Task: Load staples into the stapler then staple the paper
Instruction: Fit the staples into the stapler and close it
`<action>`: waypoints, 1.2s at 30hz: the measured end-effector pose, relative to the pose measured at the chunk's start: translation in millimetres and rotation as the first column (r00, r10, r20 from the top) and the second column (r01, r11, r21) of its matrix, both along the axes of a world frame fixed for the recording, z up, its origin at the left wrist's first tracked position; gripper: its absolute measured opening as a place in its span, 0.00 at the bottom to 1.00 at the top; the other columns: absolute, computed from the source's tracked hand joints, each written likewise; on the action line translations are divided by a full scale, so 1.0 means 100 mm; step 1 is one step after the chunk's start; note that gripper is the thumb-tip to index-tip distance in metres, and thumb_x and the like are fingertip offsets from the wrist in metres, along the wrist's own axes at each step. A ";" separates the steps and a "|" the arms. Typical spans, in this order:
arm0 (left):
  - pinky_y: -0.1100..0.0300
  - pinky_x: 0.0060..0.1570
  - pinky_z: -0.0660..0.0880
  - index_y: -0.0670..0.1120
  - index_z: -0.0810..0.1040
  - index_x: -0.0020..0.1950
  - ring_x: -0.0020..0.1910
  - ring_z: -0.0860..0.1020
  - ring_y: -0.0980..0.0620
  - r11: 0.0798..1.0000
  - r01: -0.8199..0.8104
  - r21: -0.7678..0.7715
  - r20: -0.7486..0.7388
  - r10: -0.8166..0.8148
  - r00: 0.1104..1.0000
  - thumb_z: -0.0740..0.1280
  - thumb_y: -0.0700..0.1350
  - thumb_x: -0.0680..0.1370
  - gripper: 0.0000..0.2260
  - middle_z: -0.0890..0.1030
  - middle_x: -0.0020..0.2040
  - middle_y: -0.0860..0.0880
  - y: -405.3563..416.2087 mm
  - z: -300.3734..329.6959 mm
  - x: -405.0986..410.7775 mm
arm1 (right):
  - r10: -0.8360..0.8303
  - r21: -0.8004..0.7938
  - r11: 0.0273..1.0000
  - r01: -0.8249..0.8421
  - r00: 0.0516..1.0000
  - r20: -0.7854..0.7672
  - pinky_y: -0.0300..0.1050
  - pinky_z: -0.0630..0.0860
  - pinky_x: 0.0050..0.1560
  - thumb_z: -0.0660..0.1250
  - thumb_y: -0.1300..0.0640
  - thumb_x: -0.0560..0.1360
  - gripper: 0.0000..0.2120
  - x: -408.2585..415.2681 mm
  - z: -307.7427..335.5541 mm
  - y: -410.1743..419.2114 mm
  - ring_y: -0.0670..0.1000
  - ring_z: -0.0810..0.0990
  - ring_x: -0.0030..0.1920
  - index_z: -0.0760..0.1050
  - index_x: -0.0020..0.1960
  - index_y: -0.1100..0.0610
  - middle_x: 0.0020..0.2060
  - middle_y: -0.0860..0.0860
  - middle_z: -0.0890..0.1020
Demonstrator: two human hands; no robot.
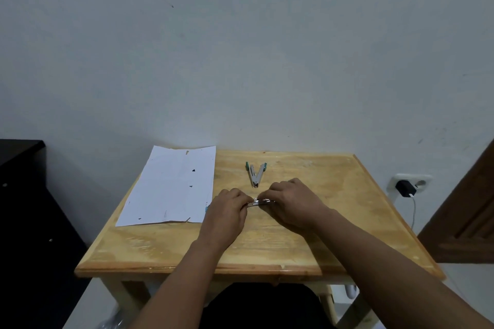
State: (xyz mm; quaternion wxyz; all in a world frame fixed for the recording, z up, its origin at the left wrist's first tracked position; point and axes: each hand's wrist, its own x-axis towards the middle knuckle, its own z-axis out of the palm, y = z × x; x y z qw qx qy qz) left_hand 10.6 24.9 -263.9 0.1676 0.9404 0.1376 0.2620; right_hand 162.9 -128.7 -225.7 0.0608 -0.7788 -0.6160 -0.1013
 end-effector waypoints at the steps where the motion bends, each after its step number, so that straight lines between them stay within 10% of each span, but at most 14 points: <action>1: 0.58 0.47 0.76 0.52 0.84 0.62 0.51 0.75 0.53 1.000 0.005 0.006 -0.004 -0.005 1.000 0.69 0.42 0.81 0.12 0.82 0.54 0.55 0.00 -0.01 0.00 | 0.000 0.001 1.000 0.000 1.000 0.002 0.54 0.76 0.58 0.60 0.44 0.84 0.17 -0.02 0.00 -0.01 0.52 0.82 0.51 0.76 0.70 0.46 0.56 0.49 0.84; 11: 0.56 0.44 0.76 0.50 0.83 0.56 0.48 0.74 0.52 0.999 -0.030 0.019 0.015 0.029 0.999 0.68 0.45 0.82 0.06 0.82 0.51 0.54 0.06 0.06 0.04 | 0.003 0.040 0.999 -0.002 1.000 -0.003 0.46 0.72 0.42 0.63 0.42 0.82 0.13 0.05 0.07 0.16 0.50 0.79 0.44 0.79 0.59 0.48 0.49 0.47 0.82; 18: 0.58 0.41 0.75 0.49 0.81 0.51 0.45 0.73 0.55 0.999 -0.052 -0.011 0.015 0.053 0.999 0.69 0.45 0.81 0.02 0.80 0.46 0.54 0.02 0.05 0.03 | -0.041 0.036 0.998 0.043 0.999 -0.035 0.52 0.76 0.53 0.62 0.46 0.83 0.11 0.07 0.04 0.09 0.52 0.81 0.49 0.79 0.61 0.48 0.52 0.47 0.83; 36: 0.61 0.46 0.78 0.50 0.83 0.55 0.45 0.78 0.55 0.992 -0.098 -0.078 0.018 0.099 0.995 0.71 0.47 0.81 0.04 0.83 0.49 0.53 0.01 0.09 -0.01 | -0.140 0.083 0.944 0.320 0.613 -0.778 0.63 0.71 0.69 0.71 0.54 0.77 0.13 0.06 0.02 0.23 0.48 0.77 0.63 0.84 0.42 0.35 0.55 0.38 0.80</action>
